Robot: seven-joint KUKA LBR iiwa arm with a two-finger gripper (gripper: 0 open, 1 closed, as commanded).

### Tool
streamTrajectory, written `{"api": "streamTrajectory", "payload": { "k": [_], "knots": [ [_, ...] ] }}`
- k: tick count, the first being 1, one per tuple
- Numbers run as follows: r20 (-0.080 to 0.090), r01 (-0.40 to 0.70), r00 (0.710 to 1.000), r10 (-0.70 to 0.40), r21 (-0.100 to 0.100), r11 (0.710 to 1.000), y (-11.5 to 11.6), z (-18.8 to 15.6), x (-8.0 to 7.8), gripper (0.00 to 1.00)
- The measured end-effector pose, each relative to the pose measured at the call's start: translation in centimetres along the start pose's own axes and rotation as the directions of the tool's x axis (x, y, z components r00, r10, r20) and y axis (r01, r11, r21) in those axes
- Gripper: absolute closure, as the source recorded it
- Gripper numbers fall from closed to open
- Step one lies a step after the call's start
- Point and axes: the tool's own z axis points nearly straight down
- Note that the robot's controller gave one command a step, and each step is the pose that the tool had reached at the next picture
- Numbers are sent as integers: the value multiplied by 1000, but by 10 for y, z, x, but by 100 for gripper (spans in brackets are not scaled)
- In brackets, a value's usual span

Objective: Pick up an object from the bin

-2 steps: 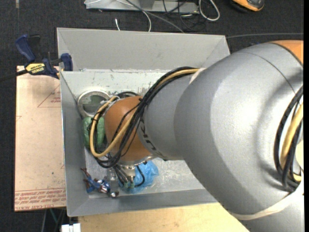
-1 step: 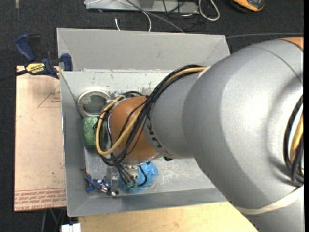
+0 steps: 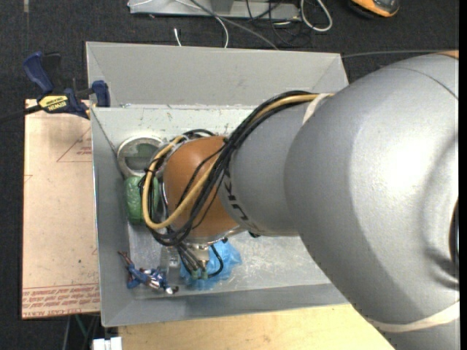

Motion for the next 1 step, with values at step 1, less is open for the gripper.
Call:
{"api": "streamTrajectory", "payload": {
  "k": [1],
  "knots": [
    [2, -2, 1000, 2, -6, 1000, -1, -11, 0, 100]
  ]
}}
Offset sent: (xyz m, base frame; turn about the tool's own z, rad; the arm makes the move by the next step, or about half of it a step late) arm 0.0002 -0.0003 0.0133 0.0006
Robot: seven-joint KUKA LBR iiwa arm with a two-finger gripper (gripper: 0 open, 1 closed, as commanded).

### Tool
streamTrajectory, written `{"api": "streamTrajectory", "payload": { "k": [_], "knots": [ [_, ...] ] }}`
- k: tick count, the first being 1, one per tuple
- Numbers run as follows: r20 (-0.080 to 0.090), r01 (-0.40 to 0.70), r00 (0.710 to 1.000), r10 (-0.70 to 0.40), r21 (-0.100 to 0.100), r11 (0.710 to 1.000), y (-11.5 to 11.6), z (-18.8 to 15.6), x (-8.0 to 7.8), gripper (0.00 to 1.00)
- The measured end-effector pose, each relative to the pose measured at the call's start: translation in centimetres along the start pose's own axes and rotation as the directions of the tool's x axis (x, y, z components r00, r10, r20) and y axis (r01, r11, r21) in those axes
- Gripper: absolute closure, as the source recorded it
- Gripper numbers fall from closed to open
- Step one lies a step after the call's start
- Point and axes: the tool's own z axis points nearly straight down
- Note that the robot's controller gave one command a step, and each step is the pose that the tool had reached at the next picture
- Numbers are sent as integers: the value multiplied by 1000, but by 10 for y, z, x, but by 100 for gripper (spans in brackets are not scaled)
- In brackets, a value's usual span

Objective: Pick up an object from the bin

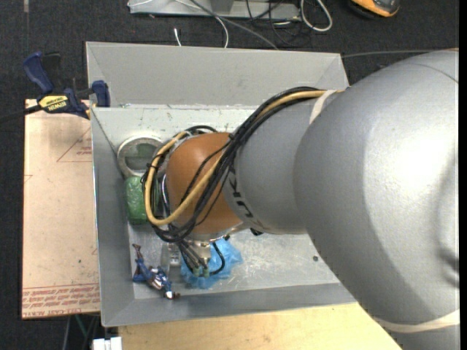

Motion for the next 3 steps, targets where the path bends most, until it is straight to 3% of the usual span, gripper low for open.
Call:
{"api": "streamTrajectory", "payload": {
  "k": [1, 2, 3],
  "knots": [
    [-1, -2, 1000, 2, 0, 1000, -4, -11, 0, 100],
    [-10, -3, 1000, 3, 4, 1000, -6, -43, 2, 100],
    [-1, -2, 1000, 2, -1, 1000, -7, -93, 0, 100]
  ]
}}
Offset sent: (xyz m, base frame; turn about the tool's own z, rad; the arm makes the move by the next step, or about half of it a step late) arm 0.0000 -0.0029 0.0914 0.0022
